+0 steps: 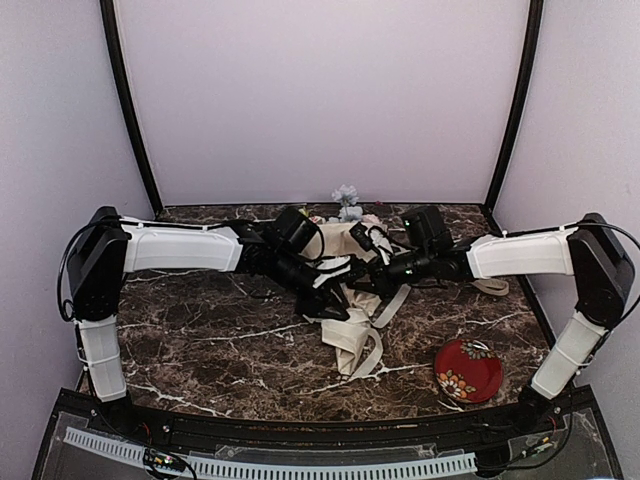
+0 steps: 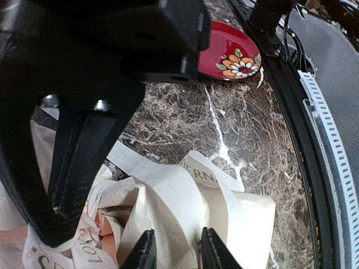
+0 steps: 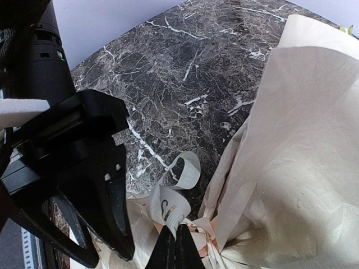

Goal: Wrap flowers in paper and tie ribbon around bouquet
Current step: Cross the half-tied ribbon over the folded bouquet.

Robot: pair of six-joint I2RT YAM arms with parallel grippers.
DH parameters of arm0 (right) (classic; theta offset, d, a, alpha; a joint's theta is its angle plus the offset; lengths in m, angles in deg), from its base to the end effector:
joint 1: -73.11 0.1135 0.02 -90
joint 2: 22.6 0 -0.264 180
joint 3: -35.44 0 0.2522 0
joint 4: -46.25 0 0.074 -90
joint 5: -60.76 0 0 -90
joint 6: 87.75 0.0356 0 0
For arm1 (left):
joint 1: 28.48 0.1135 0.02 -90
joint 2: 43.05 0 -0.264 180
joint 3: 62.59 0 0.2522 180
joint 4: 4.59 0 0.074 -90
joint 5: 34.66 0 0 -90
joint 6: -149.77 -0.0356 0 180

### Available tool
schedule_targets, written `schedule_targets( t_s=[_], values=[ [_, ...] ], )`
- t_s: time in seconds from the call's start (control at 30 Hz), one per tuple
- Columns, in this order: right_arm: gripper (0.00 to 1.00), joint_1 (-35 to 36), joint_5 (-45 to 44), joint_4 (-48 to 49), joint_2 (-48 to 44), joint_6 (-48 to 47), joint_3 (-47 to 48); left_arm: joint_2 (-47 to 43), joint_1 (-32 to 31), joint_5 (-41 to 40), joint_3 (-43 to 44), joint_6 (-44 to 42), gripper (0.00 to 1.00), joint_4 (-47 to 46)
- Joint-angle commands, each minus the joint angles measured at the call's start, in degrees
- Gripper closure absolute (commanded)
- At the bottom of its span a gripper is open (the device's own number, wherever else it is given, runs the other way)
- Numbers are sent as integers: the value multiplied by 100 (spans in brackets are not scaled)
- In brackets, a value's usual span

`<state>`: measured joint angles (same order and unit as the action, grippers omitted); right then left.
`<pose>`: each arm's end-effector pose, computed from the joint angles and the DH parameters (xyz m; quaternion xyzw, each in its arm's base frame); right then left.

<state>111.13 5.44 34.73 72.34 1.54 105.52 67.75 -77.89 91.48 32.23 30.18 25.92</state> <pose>0.2670 0.2344 0.2092 -0.4093 0.7592 0.3897 0.3228 0.2618 -0.3379 0.2163 0.6503 0.6082 -0.3444 0.2975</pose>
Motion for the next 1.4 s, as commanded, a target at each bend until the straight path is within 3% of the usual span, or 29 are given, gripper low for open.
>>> schedule_targets(
  t_s=[0.0,0.1,0.4,1.17,1.37],
  values=[
    [100,-31,-6,247,-162,67,-37,52,-25,24,89,-22,80,162],
    [100,-24,10,245,-207,71,-63,-1,-25,-28,55,29,100,64],
    [100,-87,202,255,-318,220,-138,-610,83,-531,-868,695,100,-1602],
    [100,-72,795,414,-320,471,-321,-435,247,-1489,-1141,1315,100,-2395],
    [93,-75,1174,67,-419,246,-274,-237,245,-1504,-1203,1349,100,-2535]
  ],
)
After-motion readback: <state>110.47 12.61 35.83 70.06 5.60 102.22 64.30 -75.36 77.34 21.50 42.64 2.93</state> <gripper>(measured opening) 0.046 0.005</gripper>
